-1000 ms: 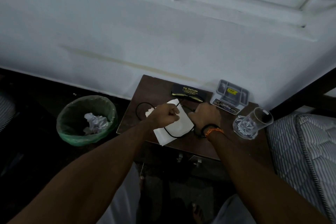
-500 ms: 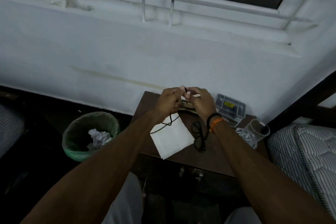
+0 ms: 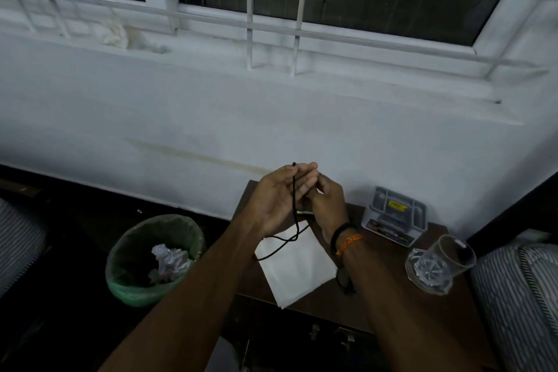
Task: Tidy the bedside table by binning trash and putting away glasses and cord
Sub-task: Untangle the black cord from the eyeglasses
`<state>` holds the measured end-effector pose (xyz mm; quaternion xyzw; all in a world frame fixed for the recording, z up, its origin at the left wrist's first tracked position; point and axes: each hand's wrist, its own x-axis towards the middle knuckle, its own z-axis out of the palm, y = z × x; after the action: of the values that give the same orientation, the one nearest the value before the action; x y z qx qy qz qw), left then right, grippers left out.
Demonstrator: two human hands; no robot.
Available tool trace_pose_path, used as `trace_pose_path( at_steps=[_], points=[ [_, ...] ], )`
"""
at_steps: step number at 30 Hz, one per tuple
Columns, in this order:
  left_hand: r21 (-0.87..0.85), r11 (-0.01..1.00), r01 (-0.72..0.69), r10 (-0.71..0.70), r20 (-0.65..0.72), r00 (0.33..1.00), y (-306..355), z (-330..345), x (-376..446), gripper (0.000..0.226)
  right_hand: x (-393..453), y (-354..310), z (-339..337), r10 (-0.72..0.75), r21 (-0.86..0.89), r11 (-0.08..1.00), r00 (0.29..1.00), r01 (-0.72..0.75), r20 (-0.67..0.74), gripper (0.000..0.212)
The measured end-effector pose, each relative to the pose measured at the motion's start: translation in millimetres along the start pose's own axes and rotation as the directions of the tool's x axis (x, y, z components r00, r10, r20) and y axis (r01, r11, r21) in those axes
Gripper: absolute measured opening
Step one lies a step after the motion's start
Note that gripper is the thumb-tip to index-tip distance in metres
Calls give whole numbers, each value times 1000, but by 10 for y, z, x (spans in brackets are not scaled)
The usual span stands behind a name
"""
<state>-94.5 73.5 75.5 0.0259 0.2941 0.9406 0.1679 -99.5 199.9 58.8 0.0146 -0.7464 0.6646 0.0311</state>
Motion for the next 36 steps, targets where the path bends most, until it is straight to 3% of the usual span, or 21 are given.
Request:
trace_pose_path(
  at_steps=[6, 9, 13, 16, 22, 25, 30, 33, 36],
  points=[
    [157, 988, 10, 12, -141, 990, -182, -85, 4, 29, -47, 340, -77, 36, 120, 992, 998, -29, -58, 21],
    [152, 988, 11, 21, -207, 978, -282, -196, 17, 36, -82, 413, -152, 49, 186, 982, 998, -41, -37, 24],
    [76, 997, 4, 18, -287, 958, -486, -368, 47, 40, -151, 486, -236, 0, 84, 996, 998, 5, -68, 23],
    [143, 988, 54, -5, -322, 947, -614, -409, 86, 44, -136, 542, -295, -4, -8, 1000, 995, 4, -97, 14],
    [211, 973, 89, -43, -213, 976, -567, -327, 171, 55, -58, 550, -382, -83, -233, 970, 993, 62, -80, 9],
    [300, 949, 100, -34, -220, 975, -542, -340, 186, 58, -39, 535, -397, -131, -261, 960, 984, 96, -122, 7],
    [538, 842, 26, 96, -197, 976, -512, -425, 190, 39, -30, 493, -441, -153, -211, 971, 971, 113, -185, 8],
    [563, 826, 0, 125, -183, 975, -496, -401, 167, 38, -36, 507, -458, -94, -202, 977, 991, 72, -101, 2],
    [643, 766, 7, 103, -133, 986, -531, -398, 189, 38, -58, 542, -452, -31, -248, 968, 999, 33, 10, 10]
  ],
)
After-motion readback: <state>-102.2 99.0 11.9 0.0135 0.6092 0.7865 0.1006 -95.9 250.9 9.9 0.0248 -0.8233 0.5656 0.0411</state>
